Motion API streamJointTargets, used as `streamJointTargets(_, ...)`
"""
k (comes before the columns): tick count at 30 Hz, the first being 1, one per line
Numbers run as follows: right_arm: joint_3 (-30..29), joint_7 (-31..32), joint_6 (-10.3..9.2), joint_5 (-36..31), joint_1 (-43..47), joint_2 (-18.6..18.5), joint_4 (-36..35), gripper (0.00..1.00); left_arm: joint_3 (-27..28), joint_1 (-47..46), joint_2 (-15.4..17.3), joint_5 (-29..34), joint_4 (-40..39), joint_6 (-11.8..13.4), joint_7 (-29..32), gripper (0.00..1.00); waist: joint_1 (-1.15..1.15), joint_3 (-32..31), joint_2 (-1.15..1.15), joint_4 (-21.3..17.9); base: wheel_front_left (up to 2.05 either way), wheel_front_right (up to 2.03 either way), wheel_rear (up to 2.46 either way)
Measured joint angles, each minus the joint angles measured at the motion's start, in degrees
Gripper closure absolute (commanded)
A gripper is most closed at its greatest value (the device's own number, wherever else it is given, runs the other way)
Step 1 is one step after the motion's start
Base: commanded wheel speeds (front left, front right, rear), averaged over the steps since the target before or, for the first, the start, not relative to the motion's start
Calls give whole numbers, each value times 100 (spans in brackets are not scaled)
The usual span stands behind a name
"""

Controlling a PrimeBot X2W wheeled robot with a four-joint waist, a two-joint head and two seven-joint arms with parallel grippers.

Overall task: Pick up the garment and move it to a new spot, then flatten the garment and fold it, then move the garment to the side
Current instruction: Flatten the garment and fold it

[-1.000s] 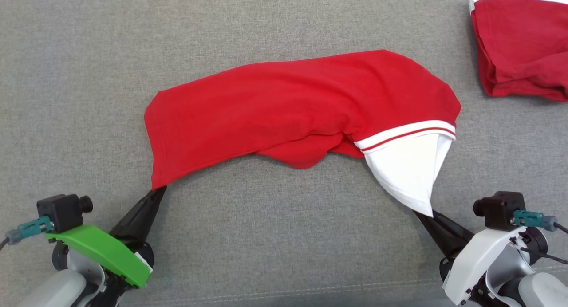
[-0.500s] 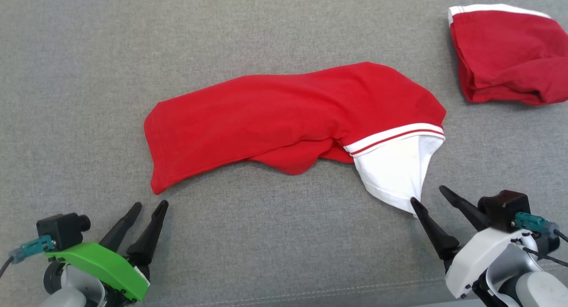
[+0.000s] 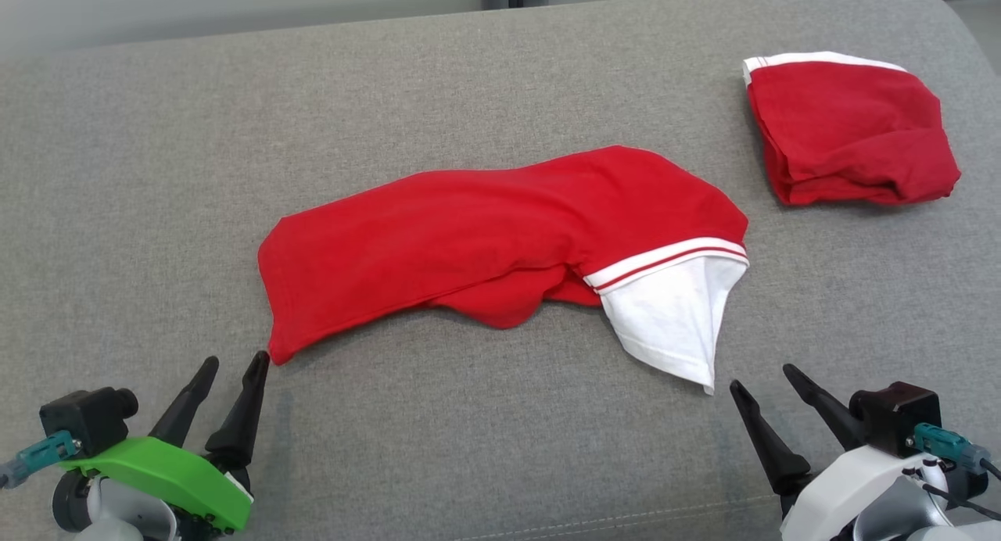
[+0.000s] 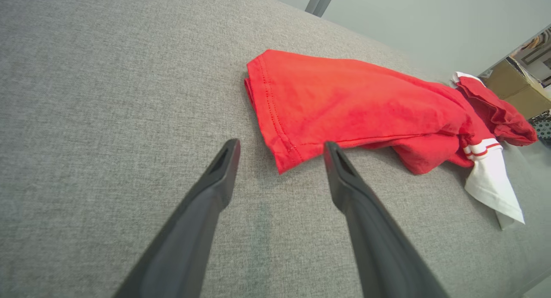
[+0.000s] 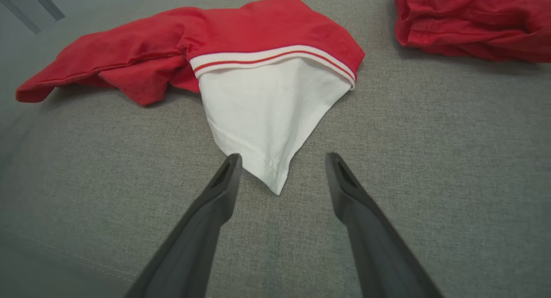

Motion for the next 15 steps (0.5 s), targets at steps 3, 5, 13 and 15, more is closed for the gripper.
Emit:
streamJointTargets(3,5,-25,-1,-1,70,0,10,0,88,101,-134,114,-56,13,0,0,0,-100,0,-21,0,0,0)
streamJointTargets(5,13,-26,-1,-8,103,-1,15,0,112,133,-158,155,-78,24,0,0,0,-130,0,-25,0,0,0)
streamJointTargets(13,51,-92,-44,-15,198,38,48,0,169,305,-242,344,-287,47,0,0,0,-161,0,-16,0,0,0)
streamJointTargets(15,48,-120,-44,-15,186,74,103,0,154,307,-270,372,-354,47,0,0,0,-116,0,-18,0,0,0)
